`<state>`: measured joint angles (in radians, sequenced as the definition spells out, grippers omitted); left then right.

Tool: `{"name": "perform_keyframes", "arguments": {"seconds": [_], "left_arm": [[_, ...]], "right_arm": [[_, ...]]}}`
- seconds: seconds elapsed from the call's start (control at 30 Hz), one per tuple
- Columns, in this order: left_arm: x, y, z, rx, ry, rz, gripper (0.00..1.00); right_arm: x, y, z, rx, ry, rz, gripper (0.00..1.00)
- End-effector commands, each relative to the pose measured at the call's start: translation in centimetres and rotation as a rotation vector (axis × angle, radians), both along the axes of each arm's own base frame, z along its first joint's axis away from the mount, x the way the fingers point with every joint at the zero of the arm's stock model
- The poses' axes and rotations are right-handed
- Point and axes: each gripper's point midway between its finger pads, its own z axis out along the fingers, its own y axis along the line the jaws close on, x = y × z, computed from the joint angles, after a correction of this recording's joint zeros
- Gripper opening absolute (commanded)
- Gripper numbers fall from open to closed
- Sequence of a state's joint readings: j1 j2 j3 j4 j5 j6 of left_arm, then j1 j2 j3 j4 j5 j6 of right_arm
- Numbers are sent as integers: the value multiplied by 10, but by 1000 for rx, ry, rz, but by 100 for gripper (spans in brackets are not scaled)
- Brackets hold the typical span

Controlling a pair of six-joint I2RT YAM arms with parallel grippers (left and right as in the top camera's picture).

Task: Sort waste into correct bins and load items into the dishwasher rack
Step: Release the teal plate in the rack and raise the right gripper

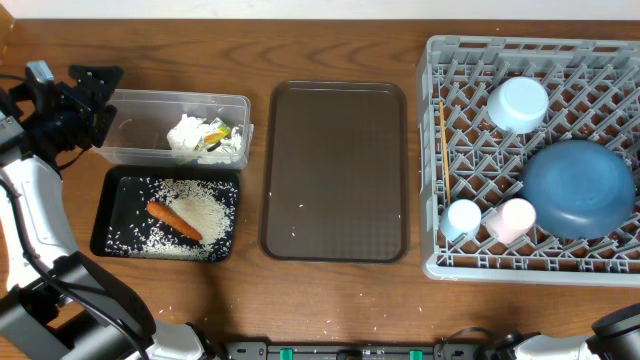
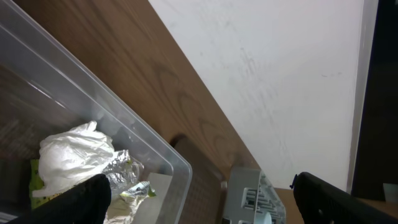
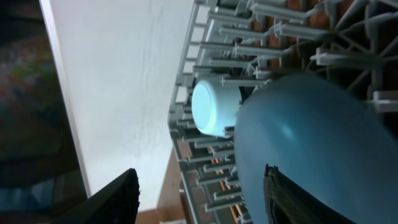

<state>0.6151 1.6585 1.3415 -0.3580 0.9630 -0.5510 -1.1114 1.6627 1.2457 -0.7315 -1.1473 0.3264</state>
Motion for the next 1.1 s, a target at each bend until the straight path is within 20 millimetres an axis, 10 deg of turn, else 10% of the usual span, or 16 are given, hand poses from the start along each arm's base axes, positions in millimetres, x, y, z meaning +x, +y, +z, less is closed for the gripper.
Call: {"name": "perform_keyframes", "arguments": {"seconds": [0.0, 0.4, 0.6, 1.07], "left_arm": [[0, -1, 11, 4, -24, -5, 96], [0, -1, 11, 4, -24, -5, 96], [0, -1, 11, 4, -24, -5, 96], [0, -1, 11, 4, -24, -5, 96]], "right_arm": [[0, -3, -2, 61, 8, -27, 63], [40, 53, 14, -77, -66, 206, 54], [41, 84, -35, -273, 200, 311, 47], [9, 41, -87, -542, 709, 138, 41]]}}
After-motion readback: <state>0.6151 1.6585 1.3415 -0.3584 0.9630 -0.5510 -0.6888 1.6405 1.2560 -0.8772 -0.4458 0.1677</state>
